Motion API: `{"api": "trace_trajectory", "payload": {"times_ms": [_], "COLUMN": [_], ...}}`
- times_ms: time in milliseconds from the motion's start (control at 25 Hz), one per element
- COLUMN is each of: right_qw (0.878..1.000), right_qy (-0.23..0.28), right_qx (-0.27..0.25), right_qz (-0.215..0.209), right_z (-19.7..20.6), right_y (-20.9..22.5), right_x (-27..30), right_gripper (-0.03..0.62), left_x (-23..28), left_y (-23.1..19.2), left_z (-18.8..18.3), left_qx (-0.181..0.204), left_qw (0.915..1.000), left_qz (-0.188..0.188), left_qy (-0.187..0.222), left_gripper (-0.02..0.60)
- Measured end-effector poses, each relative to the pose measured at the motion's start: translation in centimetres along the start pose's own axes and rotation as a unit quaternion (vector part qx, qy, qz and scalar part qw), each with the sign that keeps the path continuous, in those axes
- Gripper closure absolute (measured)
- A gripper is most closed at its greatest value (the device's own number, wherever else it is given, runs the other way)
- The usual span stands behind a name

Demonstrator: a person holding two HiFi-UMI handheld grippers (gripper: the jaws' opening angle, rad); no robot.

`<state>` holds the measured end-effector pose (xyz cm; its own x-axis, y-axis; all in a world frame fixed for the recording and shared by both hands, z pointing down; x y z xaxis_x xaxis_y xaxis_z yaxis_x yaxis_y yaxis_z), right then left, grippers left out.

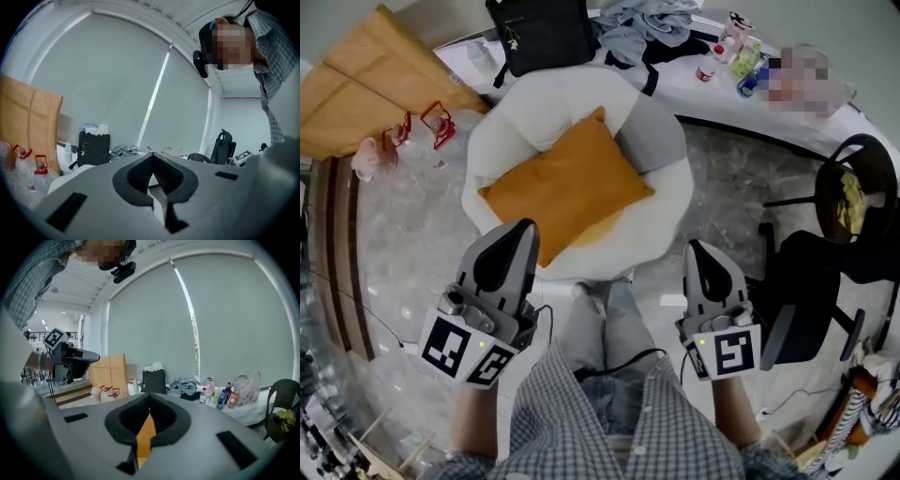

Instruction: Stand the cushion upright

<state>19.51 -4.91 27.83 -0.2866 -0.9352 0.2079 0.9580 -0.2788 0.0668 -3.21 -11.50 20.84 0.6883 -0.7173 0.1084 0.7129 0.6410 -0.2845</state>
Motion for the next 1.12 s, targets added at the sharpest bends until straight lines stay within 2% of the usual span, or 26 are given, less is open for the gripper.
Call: {"api": "trace_trajectory", "payload": {"times_ms": [200, 360, 600, 760, 960, 1120], "right_qw": [1.0, 0.998, 0.996, 0.991, 0.984, 0.98], "right_qy": [-0.024, -0.049, -0.085, -0.13, -0.173, -0.194], "right_qx": [0.01, 0.008, 0.015, -0.003, -0.041, -0.044], "right_qz": [0.016, 0.027, 0.035, 0.03, 0.024, 0.013], "right_z": [4.5, 8.9, 15.9, 21.8, 26.4, 30.0], "right_y": [0.9, 1.6, 2.5, 3.3, 4.8, 6.3], "right_x": [2.5, 4.1, 7.3, 9.2, 11.4, 12.9], "right_gripper": [0.588, 0.588, 0.588, 0.588, 0.588, 0.588], "left_x": [3.3, 6.7, 13.1, 17.3, 21.7, 24.6], "left_y": [-2.3, -4.4, -8.6, -11.4, -13.3, -14.8], "left_z": [2.4, 6.1, 11.4, 14.9, 18.9, 22.6], "left_qx": [0.01, 0.025, 0.075, 0.092, 0.138, 0.185], "left_qw": [0.999, 0.9955, 0.9808, 0.972, 0.9437, 0.92], "left_qz": [0.031, 0.054, 0.082, 0.095, 0.153, 0.17], "left_qy": [-0.031, -0.075, -0.16, -0.194, -0.259, -0.301], "left_gripper": [0.577, 0.577, 0.577, 0.577, 0.577, 0.57]}}
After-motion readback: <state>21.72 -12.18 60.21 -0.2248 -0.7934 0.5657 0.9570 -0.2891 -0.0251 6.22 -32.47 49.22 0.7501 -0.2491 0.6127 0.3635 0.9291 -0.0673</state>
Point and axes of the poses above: the fingertips, and each gripper's own axes: x forward along the fingers, y to its right, z out of its underside, the point moved 3 cm from there along -x, backward along the fingers, and after that the axes turned 6 degrees about y, right-handed, at the moved point
